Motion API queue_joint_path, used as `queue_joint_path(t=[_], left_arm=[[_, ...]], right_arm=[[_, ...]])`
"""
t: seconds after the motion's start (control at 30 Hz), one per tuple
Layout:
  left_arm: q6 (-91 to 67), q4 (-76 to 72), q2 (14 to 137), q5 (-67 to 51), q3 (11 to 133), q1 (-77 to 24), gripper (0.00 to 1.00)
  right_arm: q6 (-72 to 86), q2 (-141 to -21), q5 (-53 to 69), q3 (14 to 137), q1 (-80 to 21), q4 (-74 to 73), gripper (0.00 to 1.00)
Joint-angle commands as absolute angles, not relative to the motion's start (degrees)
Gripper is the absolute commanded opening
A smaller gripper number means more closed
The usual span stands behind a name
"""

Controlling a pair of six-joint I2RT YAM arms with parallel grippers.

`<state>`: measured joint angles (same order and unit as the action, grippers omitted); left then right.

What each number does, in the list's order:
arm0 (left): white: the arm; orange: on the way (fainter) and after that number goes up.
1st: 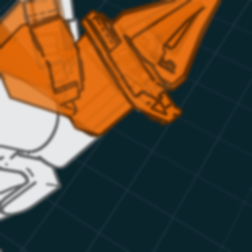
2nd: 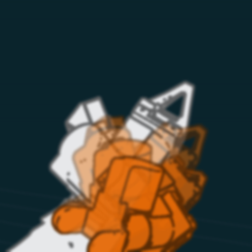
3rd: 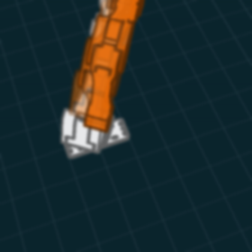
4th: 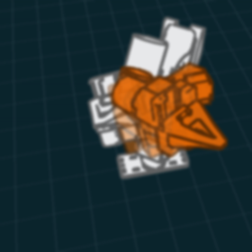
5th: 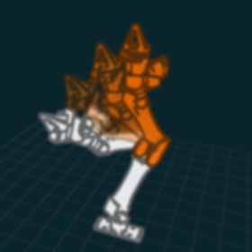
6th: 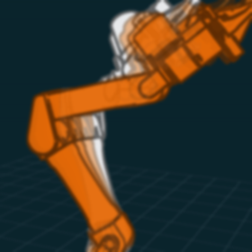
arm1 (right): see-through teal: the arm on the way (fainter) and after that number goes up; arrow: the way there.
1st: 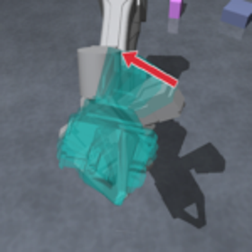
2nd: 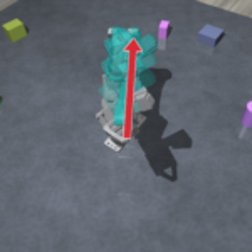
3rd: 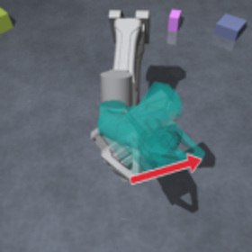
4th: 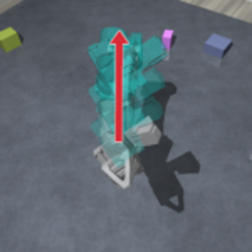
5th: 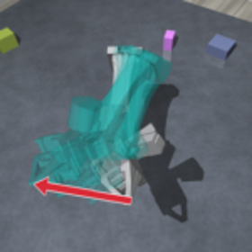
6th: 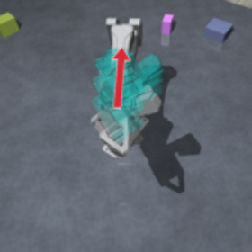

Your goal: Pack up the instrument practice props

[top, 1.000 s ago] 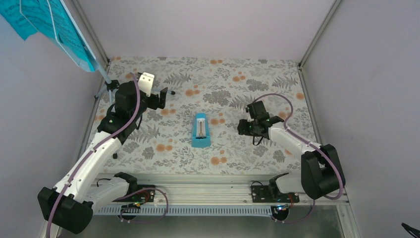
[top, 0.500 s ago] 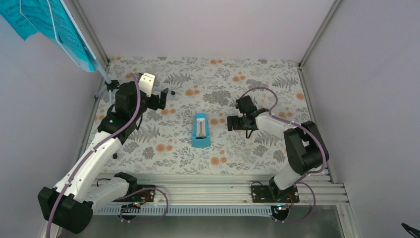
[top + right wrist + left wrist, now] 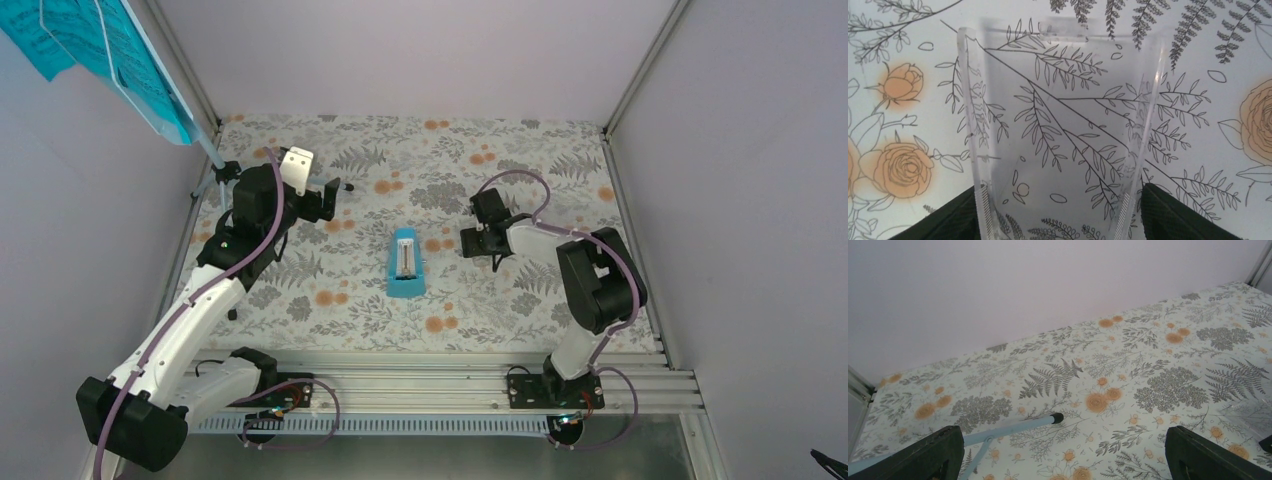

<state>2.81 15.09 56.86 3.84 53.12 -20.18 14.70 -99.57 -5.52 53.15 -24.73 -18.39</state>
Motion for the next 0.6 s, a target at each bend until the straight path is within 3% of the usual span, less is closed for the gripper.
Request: queue_joint_path(t=[0.0, 0.2, 0.57], left_arm=[[3.7, 13.9, 56.3, 3.2, 52.7, -20.1, 1.00], [3.7, 13.8, 56.2, 3.1, 52.7, -20.1, 1.00], [3.7, 13.5, 55.2, 2.9, 52.5, -20.1, 1.00]], right_arm=[[14.4, -101.3, -7.3, 53.6, -25.2, -18.8, 0.69], [14.9, -98.3, -8.5, 51.8, -26.2, -19.2, 0.56], [17.3, -83.3, -2.4, 52.8, -26.4, -26.4, 0.54]])
